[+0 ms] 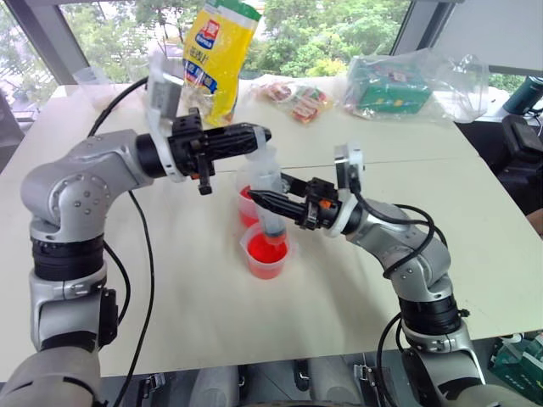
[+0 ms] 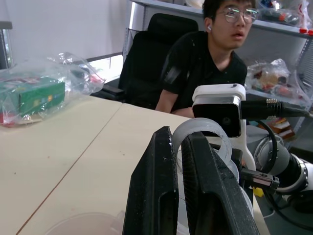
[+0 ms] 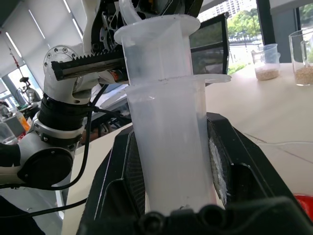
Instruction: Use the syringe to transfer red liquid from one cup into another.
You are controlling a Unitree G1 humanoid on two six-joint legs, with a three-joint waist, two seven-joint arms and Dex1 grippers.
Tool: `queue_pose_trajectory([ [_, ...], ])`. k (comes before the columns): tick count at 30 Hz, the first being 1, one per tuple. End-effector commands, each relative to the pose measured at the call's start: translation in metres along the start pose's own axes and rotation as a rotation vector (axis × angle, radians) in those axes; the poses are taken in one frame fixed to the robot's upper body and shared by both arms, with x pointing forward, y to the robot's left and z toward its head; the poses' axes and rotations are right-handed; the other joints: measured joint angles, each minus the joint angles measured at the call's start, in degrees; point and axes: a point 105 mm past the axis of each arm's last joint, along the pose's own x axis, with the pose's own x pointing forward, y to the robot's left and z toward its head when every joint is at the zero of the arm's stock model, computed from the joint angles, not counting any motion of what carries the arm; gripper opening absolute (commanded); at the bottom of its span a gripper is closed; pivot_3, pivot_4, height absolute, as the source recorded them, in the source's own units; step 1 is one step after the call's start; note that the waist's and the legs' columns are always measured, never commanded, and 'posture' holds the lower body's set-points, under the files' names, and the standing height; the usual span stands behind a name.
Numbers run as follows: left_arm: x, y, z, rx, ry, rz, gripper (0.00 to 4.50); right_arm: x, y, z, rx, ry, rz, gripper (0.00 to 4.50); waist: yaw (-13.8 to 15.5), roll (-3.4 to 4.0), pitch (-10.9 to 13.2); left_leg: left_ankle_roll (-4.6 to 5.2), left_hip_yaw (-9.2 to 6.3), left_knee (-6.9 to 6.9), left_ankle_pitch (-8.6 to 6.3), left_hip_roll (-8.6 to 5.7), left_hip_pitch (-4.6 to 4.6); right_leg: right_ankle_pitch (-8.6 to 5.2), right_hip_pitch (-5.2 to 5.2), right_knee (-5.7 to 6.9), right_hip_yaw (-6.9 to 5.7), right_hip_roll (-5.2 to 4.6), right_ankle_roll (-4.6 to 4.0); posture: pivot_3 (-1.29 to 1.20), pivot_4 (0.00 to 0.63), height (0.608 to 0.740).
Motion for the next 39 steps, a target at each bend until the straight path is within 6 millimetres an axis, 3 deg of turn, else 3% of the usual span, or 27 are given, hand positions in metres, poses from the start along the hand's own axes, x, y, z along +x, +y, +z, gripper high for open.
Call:
queue_pose_trajectory([
  [1,0.007,-0.016,-0.008,0.003,0.034,-0.077,0.05,0.007,0.009,0.034,-0.084,-0.096,0.039,1.37,0.0,0.0,0.0,0.0,0.0,0.0,0.0,0.0,0.0,0.0,0.0,0.0,0.0,0.0,0.0,0.0,0.15,0.74],
  [12,0.006,-0.024,-0.019,-0.025,0.059,-0.086,0.05,0.013,0.014,0.065,-0.062,-0.182,0.047,1.37,-0.01,0.0,0.0,0.0,-0.01,0.0,0.0,0.01,0.0,0.0,0.0,0.0,0.0,0.0,0.0,0.0,0.15,0.74],
  [23,0.0,-0.016,-0.013,-0.019,0.059,-0.041,0.05,0.012,0.016,0.058,-0.015,-0.16,0.043,1.37,0.0,0.0,0.0,0.0,-0.01,0.0,0.0,0.0,0.0,0.0,0.0,0.0,0.0,0.0,0.0,0.0,0.15,0.74],
  [24,-0.003,-0.012,-0.01,-0.014,0.058,-0.021,0.77,0.012,0.015,0.056,-0.009,-0.156,0.043,1.37,0.0,0.0,0.0,0.0,-0.01,0.0,0.0,0.0,0.0,0.0,0.0,0.0,0.0,0.0,0.0,0.0,0.15,0.74],
  [26,-0.009,-0.007,-0.006,-0.004,0.056,0.012,1.53,0.011,0.015,0.054,0.0,-0.15,0.042,1.37,-0.01,0.0,0.0,0.0,-0.01,0.0,0.0,0.01,0.0,0.0,0.0,0.0,0.0,0.0,0.0,0.0,0.15,0.74],
  [32,-0.034,0.007,0.009,0.046,0.055,0.134,4.46,0.011,0.012,0.05,0.014,-0.137,0.038,1.37,-0.08,0.0,0.0,0.01,0.0,-0.01,0.0,0.01,0.0,0.0,0.0,-0.02,0.0,0.0,0.0,0.0,0.15,0.74],
  [39,-0.054,0.009,0.014,0.063,0.069,0.199,4.46,0.011,0.01,0.051,0.021,-0.137,0.034,1.37,-0.15,0.0,0.01,0.0,0.0,-0.01,0.0,0.03,0.0,0.0,-0.02,-0.02,0.0,0.01,0.0,0.0,0.15,0.74],
])
